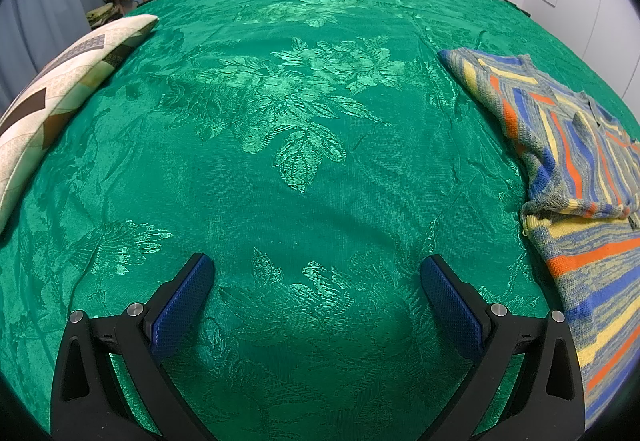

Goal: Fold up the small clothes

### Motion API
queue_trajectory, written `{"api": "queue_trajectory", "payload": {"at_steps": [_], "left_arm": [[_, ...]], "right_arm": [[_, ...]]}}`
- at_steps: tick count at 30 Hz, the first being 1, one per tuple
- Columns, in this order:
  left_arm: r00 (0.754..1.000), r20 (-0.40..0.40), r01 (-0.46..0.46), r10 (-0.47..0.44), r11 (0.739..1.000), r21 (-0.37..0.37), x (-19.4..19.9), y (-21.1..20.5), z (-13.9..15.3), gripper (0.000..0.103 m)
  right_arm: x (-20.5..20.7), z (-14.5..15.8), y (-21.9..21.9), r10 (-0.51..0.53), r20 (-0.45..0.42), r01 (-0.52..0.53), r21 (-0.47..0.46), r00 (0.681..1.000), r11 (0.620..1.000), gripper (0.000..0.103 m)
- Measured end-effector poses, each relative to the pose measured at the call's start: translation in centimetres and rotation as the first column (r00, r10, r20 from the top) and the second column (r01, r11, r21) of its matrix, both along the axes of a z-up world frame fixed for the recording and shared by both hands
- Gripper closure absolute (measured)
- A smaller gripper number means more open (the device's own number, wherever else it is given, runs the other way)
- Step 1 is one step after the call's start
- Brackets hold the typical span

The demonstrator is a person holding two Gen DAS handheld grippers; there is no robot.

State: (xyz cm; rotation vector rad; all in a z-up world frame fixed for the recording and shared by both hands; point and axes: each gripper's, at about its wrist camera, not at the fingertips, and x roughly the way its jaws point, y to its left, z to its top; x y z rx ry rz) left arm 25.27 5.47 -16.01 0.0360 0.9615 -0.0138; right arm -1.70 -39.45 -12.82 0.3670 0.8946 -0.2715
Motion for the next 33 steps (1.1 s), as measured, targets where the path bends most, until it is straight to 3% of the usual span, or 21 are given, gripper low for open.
{"api": "queue_trajectory", "payload": {"at_steps": [33], "left_arm": [[1.000,0.000,0.000,0.000,1.000,0.000,0.00,-0.02,-0.01,0.000]], "right_arm": [[0.13,-0.01,0.00,0.002,-0.005,-0.002,-0.004,1.000,1.000,0.020]]}}
